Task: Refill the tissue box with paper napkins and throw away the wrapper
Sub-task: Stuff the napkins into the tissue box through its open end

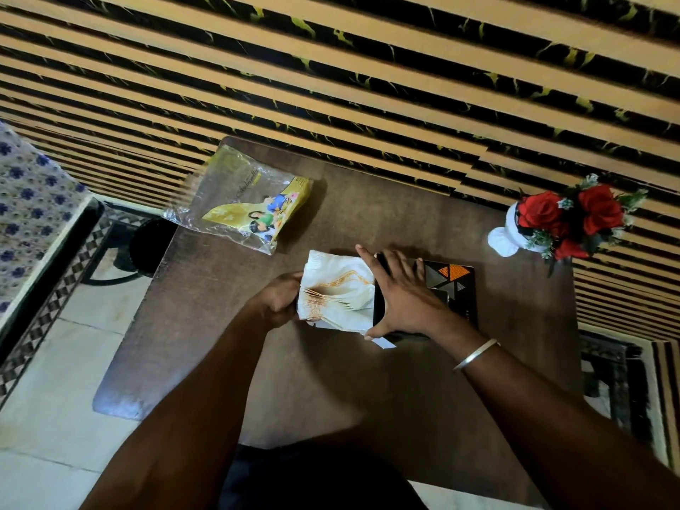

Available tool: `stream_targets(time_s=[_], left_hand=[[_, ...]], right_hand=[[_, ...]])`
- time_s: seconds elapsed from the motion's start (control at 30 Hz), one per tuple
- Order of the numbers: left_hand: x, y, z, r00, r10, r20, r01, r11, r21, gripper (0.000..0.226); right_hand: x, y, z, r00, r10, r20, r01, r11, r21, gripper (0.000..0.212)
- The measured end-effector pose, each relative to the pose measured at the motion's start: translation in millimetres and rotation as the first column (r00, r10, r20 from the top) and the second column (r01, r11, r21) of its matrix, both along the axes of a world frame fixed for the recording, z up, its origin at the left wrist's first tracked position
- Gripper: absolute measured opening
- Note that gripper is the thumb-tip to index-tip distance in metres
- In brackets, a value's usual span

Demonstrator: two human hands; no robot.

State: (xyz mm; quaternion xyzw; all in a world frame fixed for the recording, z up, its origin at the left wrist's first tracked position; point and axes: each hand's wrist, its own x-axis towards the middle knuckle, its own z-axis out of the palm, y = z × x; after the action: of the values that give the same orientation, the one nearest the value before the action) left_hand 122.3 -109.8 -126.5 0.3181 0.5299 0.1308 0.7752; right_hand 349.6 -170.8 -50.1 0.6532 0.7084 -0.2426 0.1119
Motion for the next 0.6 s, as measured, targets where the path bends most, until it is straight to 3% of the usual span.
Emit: stream_targets(time_s=[0.27,0.6], left_hand=[[-10.1,5.6,-0.5,0.998,0.036,0.049,-0.033,0.997,-0.072,0.02],[7.1,4.5,-1.1,0.984,-0.047,0.174,0.036,0.997,0.068,0.027]], right_hand=[[7.7,2.2,8.6,1.0,0.004,-0.025,-0.002,0.997,0.072,0.148],[2.6,5.0,14.0,0.997,0.048,-0.052,-0.043,0.994,0.104,0.145]])
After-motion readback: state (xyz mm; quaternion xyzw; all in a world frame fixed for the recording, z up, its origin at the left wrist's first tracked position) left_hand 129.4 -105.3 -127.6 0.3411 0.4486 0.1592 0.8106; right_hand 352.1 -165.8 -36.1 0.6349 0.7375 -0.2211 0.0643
